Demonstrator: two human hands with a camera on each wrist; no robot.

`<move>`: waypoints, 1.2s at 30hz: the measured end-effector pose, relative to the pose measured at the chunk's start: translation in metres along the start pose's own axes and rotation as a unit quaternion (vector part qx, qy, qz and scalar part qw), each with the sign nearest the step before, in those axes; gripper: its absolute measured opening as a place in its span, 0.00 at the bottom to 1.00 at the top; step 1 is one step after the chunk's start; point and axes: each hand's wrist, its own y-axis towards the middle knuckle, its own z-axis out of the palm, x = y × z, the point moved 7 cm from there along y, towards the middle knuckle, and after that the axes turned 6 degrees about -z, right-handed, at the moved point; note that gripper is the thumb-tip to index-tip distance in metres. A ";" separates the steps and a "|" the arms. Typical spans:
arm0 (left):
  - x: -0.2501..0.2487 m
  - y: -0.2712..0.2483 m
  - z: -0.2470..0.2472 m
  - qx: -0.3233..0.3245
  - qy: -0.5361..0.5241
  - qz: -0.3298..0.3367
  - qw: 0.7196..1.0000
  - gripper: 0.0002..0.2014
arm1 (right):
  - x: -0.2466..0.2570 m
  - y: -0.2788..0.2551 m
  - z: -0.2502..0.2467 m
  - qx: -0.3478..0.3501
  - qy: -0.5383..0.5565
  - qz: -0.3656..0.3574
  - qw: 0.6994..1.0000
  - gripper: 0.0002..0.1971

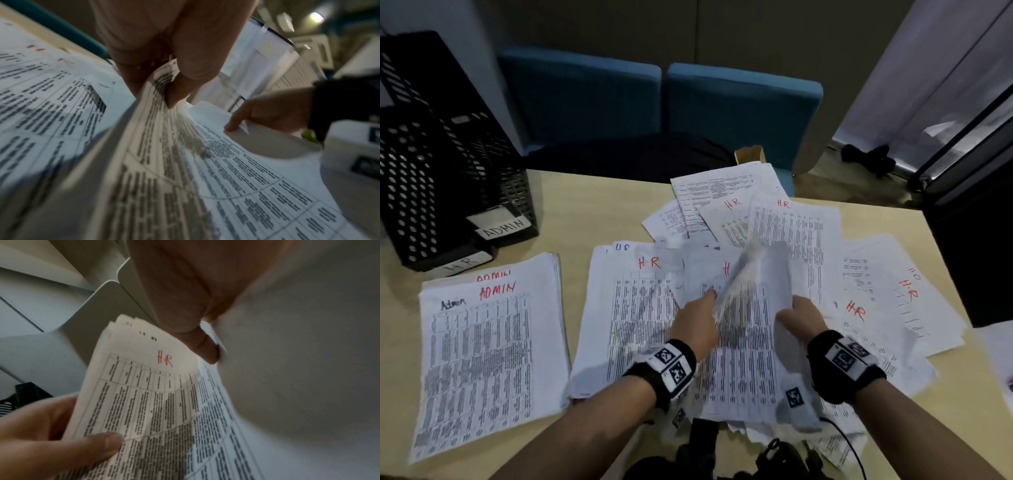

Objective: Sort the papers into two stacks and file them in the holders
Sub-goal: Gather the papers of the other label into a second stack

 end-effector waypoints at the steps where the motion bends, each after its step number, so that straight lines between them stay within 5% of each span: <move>1: -0.002 -0.005 0.003 -0.001 0.014 0.014 1.000 0.15 | -0.009 -0.002 -0.001 -0.017 -0.034 0.020 0.999 0.10; 3: 0.002 -0.010 0.003 -0.010 0.001 0.014 1.000 0.16 | -0.026 -0.005 -0.009 -0.078 -0.083 0.068 0.991 0.16; 6: 0.029 -0.009 -0.014 -0.049 -0.102 -0.071 0.991 0.22 | -0.040 -0.011 -0.014 -0.129 -0.020 0.124 0.984 0.26; 11: 0.104 -0.013 -0.055 -0.140 -0.198 -0.247 0.938 0.14 | -0.041 -0.014 -0.006 -0.088 -0.075 0.164 0.980 0.43; 15: 0.138 -0.016 -0.060 -0.126 -0.160 -0.279 0.938 0.14 | -0.030 -0.010 -0.008 -0.085 -0.208 0.142 0.964 0.51; 20: 0.143 -0.018 -0.060 -0.118 -0.149 -0.252 0.949 0.20 | -0.026 -0.008 -0.003 -0.052 -0.013 0.101 0.993 0.54; 26: 0.145 -0.018 -0.062 -0.100 -0.158 -0.247 0.951 0.24 | -0.011 -0.023 0.031 -0.011 0.069 0.071 0.995 0.21; 29: 0.150 -0.015 -0.061 -0.086 -0.168 -0.247 0.951 0.24 | 0.013 -0.029 0.018 -0.049 -0.007 0.013 0.999 0.08; 32: 0.158 -0.012 -0.062 -0.075 -0.170 -0.246 0.951 0.21 | 0.053 -0.045 -0.018 -0.129 -0.132 -0.050 0.981 0.07; 36: 0.164 -0.012 -0.071 -0.098 -0.145 -0.265 0.948 0.16 | 0.118 -0.069 -0.069 -0.272 -0.245 -0.175 0.914 0.06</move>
